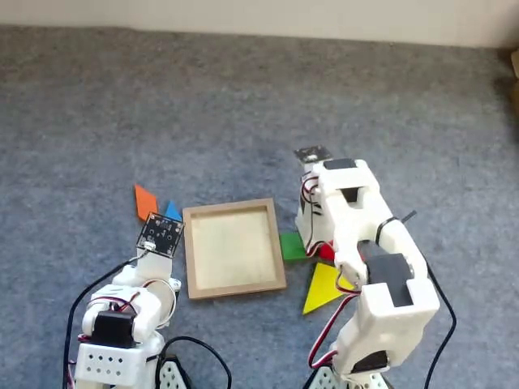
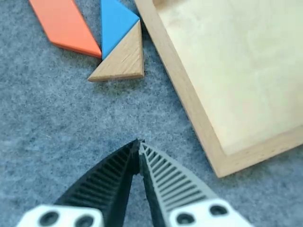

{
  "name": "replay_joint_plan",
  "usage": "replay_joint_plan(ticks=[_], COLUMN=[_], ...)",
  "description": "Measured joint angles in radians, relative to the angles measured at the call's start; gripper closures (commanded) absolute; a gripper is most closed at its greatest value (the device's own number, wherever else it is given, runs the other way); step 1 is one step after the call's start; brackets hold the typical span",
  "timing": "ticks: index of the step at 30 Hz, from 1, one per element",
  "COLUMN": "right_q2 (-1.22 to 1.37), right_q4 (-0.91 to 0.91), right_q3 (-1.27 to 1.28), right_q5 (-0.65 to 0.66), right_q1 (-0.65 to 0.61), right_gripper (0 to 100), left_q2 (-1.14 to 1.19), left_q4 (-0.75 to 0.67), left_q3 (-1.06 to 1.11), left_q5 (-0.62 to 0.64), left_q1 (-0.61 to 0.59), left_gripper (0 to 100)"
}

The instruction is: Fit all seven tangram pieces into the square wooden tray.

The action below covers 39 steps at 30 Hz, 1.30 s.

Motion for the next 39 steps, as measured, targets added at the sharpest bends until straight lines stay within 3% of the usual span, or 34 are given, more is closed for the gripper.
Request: replay_joint_plan(ticks=[11,17,26,39], right_q2=[0.011,0.011,0.008,-0.204], right_q4=[0.035,0.037,0.037,0.046], right_q3=[0.000,0.000,-0.012,0.003], right_q5=[0.048,0.049,0.066,0.068], right_q1=[0.002,0.002,0.017,0.018], right_gripper=[62.4,76.1,83.2,83.9], left_q2=[0.000,0.000,0.000,0.000], left_q4=[0.000,0.000,0.000,0.000], left_q3=[0.000,0.000,0.000,0.000], left_q5=[0.000,0.000,0.000,0.000], left_q1=[0.000,0.000,0.000,0.000], left_gripper=[99,99,99,99])
